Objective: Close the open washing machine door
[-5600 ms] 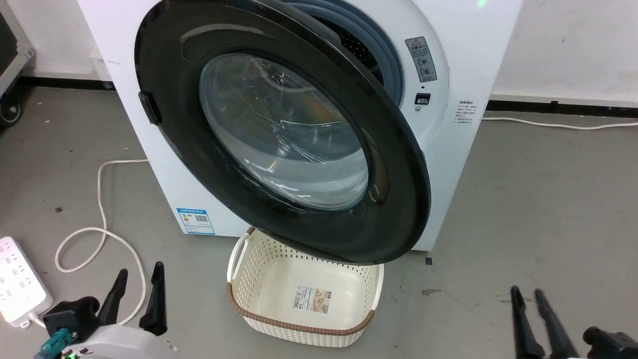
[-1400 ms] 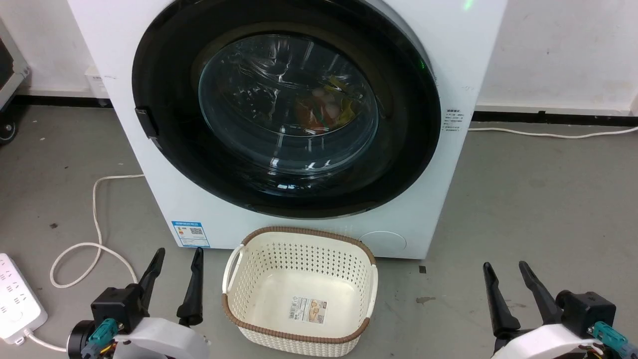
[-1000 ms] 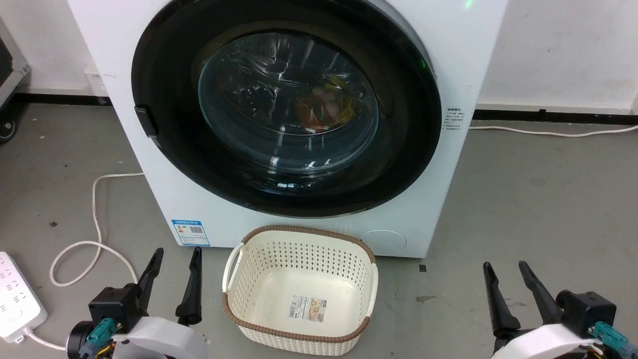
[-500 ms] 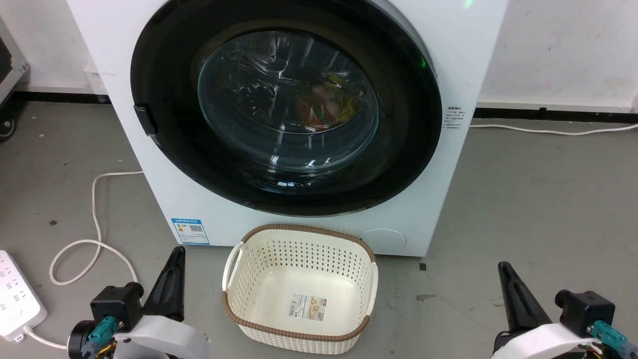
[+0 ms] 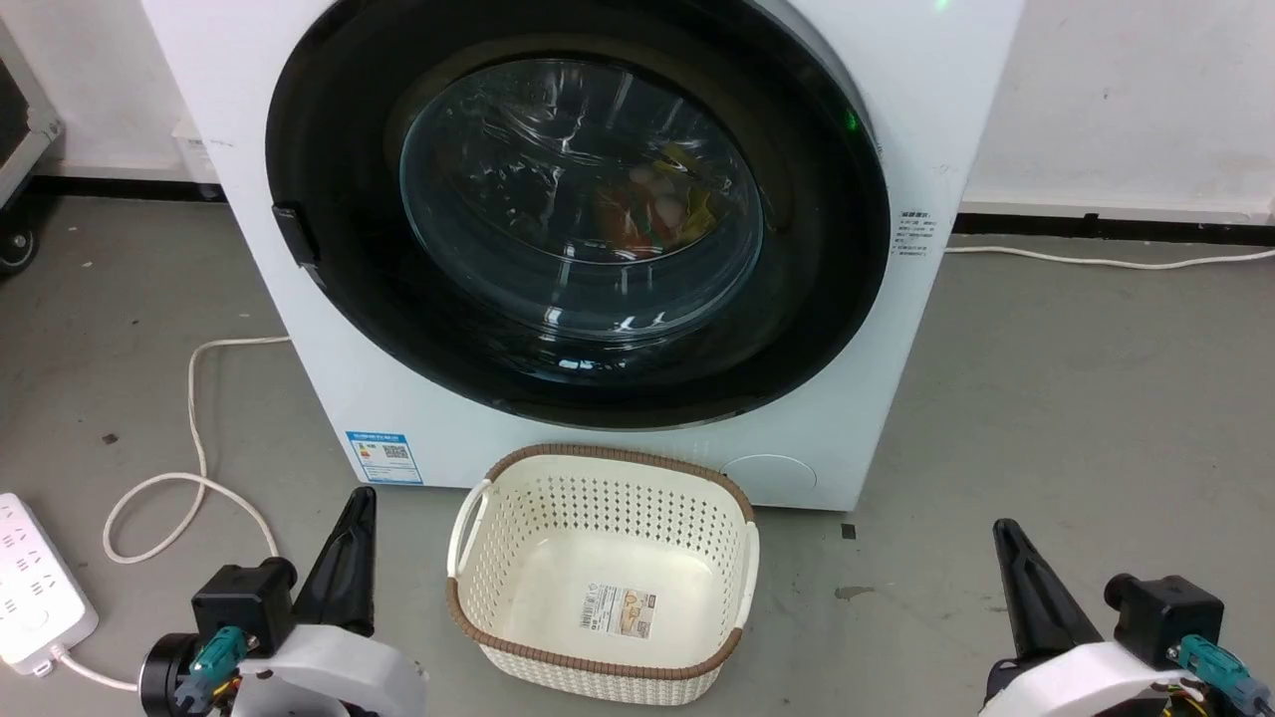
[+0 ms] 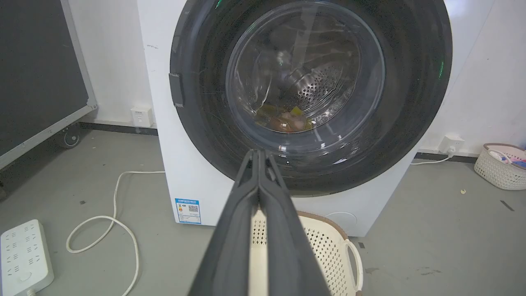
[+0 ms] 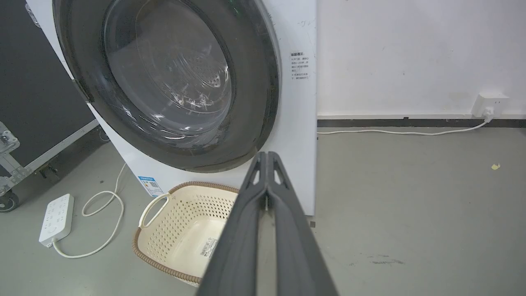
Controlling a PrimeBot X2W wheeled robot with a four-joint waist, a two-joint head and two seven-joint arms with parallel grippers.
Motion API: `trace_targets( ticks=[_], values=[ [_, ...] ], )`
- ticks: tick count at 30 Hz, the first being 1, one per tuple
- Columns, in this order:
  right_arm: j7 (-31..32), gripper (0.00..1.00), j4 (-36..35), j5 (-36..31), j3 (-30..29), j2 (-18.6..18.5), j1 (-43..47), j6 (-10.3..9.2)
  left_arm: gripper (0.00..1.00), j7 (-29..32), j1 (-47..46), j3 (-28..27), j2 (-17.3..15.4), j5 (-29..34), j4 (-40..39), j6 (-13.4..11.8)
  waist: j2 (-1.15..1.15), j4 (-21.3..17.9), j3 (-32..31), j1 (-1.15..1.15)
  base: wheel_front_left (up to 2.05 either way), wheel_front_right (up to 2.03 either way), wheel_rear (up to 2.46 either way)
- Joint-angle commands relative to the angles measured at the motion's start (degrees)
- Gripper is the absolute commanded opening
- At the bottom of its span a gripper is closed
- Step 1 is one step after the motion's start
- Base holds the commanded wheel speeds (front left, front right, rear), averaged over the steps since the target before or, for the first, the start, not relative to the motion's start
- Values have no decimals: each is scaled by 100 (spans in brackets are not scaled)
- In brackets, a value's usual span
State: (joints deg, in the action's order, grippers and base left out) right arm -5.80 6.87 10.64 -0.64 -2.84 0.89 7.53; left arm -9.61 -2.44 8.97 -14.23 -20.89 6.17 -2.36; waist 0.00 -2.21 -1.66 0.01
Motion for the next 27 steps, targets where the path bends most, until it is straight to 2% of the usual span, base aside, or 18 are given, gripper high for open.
trace_targets(
  ticks=[1,27],
  values=[
    [20,0,-61,-62,8,-1,-17,-1,0,31,49,-38,54,87,-42,10,0,4,3,0,0,0,0],
    [161,0,-219,-316,22,-1,-35,-2,0,266,98,-256,327,594,-188,67,0,59,44,0,0,0,0]
  ],
)
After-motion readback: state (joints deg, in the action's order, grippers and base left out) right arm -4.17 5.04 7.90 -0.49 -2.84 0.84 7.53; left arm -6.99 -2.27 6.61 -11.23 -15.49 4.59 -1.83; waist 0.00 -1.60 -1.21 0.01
